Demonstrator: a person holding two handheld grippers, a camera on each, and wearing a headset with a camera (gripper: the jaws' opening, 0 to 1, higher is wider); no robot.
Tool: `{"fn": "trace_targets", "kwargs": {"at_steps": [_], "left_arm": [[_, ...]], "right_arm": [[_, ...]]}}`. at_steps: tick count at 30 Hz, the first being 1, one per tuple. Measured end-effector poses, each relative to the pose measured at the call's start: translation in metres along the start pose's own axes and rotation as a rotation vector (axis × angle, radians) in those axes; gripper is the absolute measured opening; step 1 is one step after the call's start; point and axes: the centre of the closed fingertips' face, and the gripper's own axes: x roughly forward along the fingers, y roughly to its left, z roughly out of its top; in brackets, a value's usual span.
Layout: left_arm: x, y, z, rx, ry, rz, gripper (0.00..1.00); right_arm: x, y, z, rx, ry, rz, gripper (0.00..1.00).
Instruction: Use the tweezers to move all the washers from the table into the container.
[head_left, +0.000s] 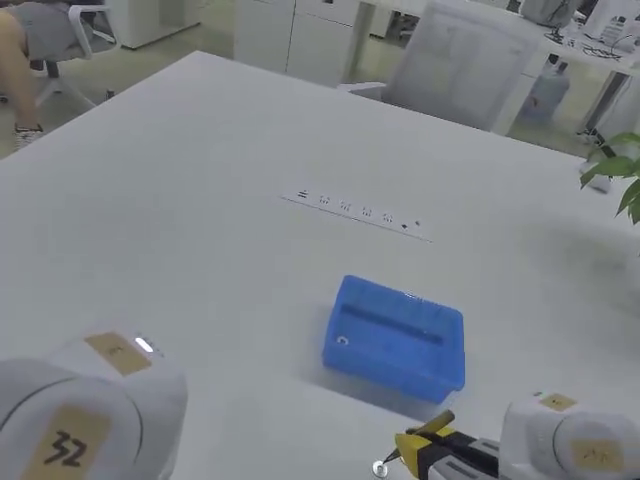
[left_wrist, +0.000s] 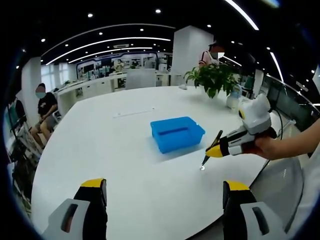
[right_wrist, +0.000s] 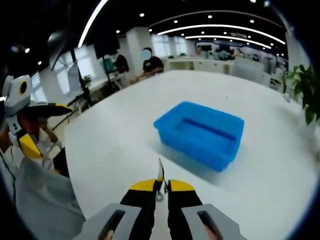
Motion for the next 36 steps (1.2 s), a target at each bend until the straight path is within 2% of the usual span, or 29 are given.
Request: {"fn": "trace_targets", "kwargs": {"at_steps": [3,4,5,11,22,36], "left_arm": [[0.0,0.0007,-0.0011,-0.003,0.003,0.001,0.99],[-0.0001,0.0009,-0.0013,-0.003,0.003,0.002,0.99],[-0.0001,0.0012,-0.0016,-0.003,0.004,0.004,0.98],[-0.0005,0.0012,-0.0023,-0.003,0.005,0.005,0.98],[-0.0003,0.0014,-0.0028,0.001,0.007,0.004,0.98],[-0.0001,0.0015,-0.0031,0.001,0.007,0.003,0.98]], "right_arm": [[0.0024,0.0006,-0.0046,-0.008,0.013,-0.003,0.04],[0.0019,-0.0004,-0.0017,-0.014,-0.006,-0.008,0.04],[0.0016,-0.0007,-0.0025,-0.013,-0.001,-0.011,0.04],[0.0015,0.0025,-0.0034,-0.019,0.003,0.004,0.04],[-0.0008,0.0015,-0.0052,0.017,0.009,0.001,0.04],[-0.0004,0.0068,-0.0019,-0.014,0.015,0.003,0.03]]}}
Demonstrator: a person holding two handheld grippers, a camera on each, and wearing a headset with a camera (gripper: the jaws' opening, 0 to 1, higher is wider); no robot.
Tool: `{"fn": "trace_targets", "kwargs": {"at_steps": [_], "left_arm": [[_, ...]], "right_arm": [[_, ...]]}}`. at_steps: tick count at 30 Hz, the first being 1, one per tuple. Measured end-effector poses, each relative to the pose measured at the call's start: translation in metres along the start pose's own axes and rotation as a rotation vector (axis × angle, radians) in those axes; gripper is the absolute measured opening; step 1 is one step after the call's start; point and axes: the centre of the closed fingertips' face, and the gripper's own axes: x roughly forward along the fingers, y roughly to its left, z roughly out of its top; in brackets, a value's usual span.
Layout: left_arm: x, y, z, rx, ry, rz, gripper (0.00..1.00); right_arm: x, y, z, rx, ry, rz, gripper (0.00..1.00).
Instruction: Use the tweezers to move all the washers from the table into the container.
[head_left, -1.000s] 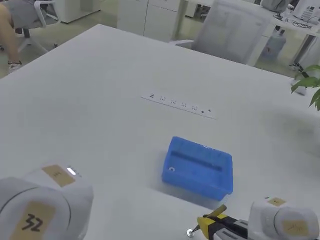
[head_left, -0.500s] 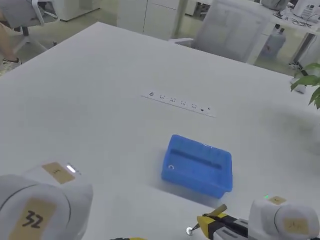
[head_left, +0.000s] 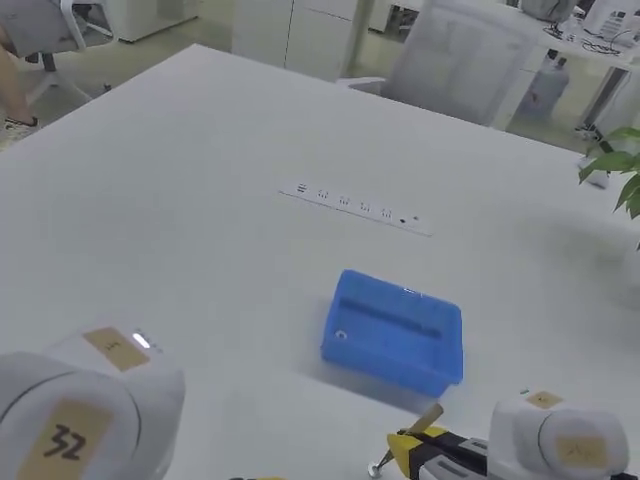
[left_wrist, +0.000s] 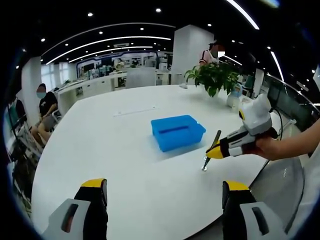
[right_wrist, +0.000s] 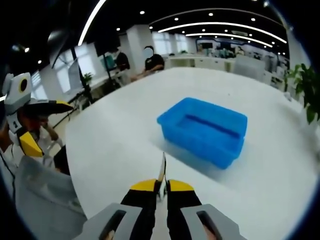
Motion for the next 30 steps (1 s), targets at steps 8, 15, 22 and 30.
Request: {"fn": "trace_targets", "kwargs": {"at_steps": [8,15,22,30], "left_arm": [[0.0,0.001,0.003,0.004,-0.007,0.001,0.97],[0.0,-0.001,0.004,0.005,-0.008,-0.001,0.97],[0.0,0.001,0.004,0.006,-0.007,0.002,0.97],[0.0,0.003,0.002,0.002,-0.001,0.006,0.97]], "right_arm": [[-0.011,0.0,0.022,-0.02,-0.04,0.0,0.03],[-0.018,-0.009,0.053,-0.038,-0.102,-0.012,0.02],[-0.021,-0.026,0.09,-0.041,-0.176,-0.04,0.02],[-0.007,-0.05,0.111,-0.034,-0.217,-0.093,0.02]]}}
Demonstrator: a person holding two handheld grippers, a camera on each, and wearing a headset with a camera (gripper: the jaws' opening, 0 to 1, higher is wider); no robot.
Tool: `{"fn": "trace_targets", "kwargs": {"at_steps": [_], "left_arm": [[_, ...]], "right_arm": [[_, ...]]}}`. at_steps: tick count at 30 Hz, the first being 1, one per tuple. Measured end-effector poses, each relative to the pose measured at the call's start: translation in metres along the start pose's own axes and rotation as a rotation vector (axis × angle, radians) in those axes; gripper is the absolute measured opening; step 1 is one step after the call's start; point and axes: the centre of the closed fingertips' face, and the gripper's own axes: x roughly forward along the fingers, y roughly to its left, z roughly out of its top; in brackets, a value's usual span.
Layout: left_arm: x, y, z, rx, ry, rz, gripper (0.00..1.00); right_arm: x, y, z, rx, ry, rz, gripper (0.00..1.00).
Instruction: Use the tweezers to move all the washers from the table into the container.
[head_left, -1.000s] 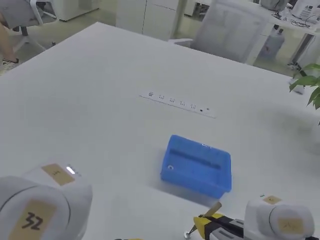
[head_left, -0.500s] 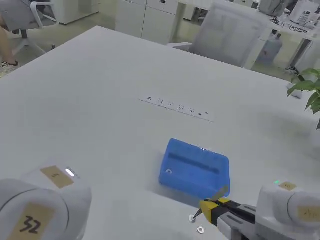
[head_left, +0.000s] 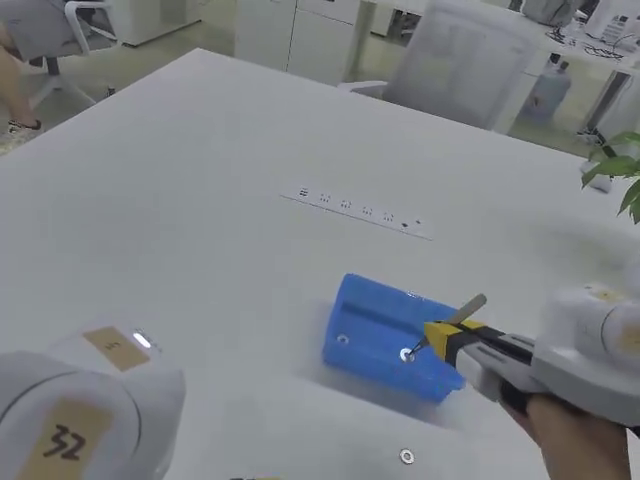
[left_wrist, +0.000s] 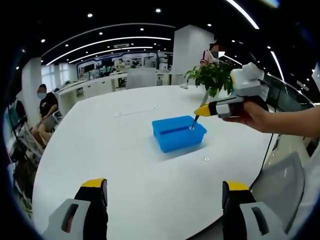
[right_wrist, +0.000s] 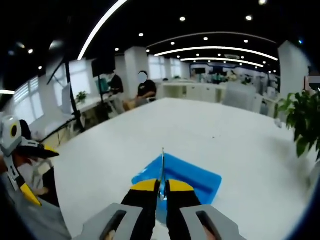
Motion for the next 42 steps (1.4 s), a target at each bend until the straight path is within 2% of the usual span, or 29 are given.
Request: {"fn": "trace_targets", "kwargs": {"at_steps": [2,9,14,22,28,29,33,35,42], "left_arm": [[0.0,0.0,-0.001,-0.002,0.002,0.0,0.97],[0.002,0.0,-0.003,-0.003,0.011,0.002,0.97],[0.003,0.0,-0.003,0.001,0.016,0.0,0.97],[0.003,0.0,-0.003,0.001,0.02,0.002,0.97],[0.002,0.0,-0.001,0.005,0.016,0.004,0.97],[0.002,0.0,0.0,0.005,0.015,0.003,0.97],[0.002,0.0,0.001,0.01,0.011,0.0,0.97],[0.002,-0.001,0.001,0.014,0.01,-0.003,0.97],[0.003,-0.002,-0.001,0.012,0.012,-0.008,0.97]], "right_arm": [[0.008,-0.004,-0.003,0.005,0.006,-0.009,0.02],[0.038,-0.022,-0.031,-0.006,0.096,-0.042,0.02],[0.047,-0.025,-0.048,-0.004,0.141,-0.053,0.02],[0.055,-0.028,-0.058,0.004,0.161,-0.057,0.03],[0.056,-0.028,-0.057,0.016,0.159,-0.062,0.03],[0.055,-0.028,-0.057,0.017,0.16,-0.064,0.04],[0.042,-0.027,-0.044,0.071,0.108,-0.047,0.03],[0.032,-0.026,-0.04,0.064,0.096,-0.041,0.03],[-0.011,-0.019,-0.014,0.116,-0.017,-0.022,0.03]]}}
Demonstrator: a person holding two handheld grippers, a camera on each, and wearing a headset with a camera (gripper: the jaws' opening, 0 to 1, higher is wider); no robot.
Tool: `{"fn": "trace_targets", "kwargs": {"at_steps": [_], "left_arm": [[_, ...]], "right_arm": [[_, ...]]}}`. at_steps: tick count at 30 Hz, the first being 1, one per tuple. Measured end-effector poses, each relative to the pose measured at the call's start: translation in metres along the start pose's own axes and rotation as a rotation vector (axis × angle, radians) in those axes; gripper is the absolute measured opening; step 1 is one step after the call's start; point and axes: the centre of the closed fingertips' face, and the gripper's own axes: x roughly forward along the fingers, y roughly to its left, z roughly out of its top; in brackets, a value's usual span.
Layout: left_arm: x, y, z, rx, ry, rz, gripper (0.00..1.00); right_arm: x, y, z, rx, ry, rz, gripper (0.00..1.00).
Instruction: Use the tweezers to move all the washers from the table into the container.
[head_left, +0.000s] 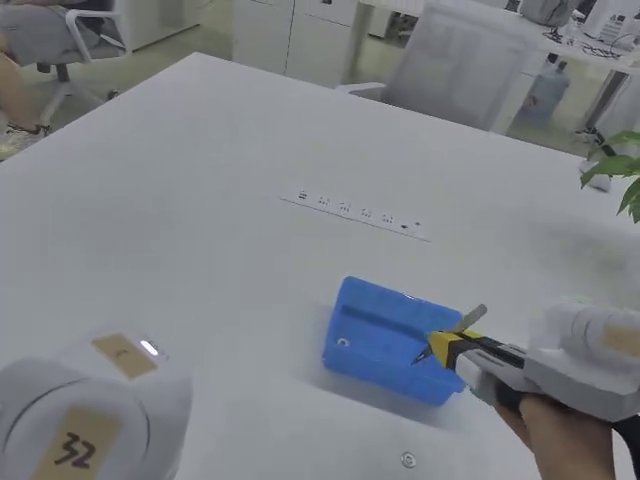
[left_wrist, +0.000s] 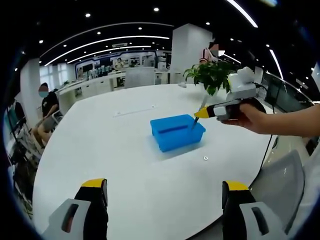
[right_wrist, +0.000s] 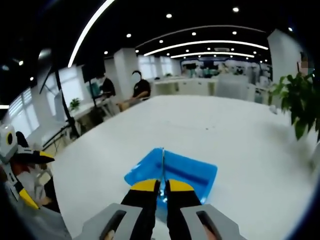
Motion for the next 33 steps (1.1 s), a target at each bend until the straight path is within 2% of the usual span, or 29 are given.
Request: {"fn": "trace_targets", "kwargs": {"at_steps": [5,8,14,16,23,28,33], "left_arm": [[0.0,-0.002,0.0,-0.003,-0.003,-0.006,0.97],[0.0,-0.003,0.0,0.002,-0.001,-0.006,0.97],[0.0,-0.003,0.001,0.004,-0.002,-0.006,0.97],[-0.001,-0.003,0.002,0.004,-0.004,-0.006,0.97],[-0.002,-0.003,-0.001,0.005,0.003,-0.003,0.97],[-0.003,-0.002,-0.002,0.006,0.007,0.0,0.97],[-0.002,-0.003,-0.002,0.01,0.011,0.0,0.97]], "right_arm": [[-0.017,0.012,-0.008,0.007,0.008,0.036,0.03],[-0.022,0.017,-0.025,-0.028,0.048,0.033,0.03],[-0.021,0.023,-0.057,-0.025,0.104,0.032,0.03],[-0.019,0.022,-0.066,-0.045,0.13,0.028,0.03],[-0.012,0.022,-0.089,-0.045,0.193,0.047,0.03],[-0.01,0.019,-0.095,-0.052,0.204,0.039,0.03],[-0.011,0.019,-0.094,-0.041,0.196,0.037,0.03]]}}
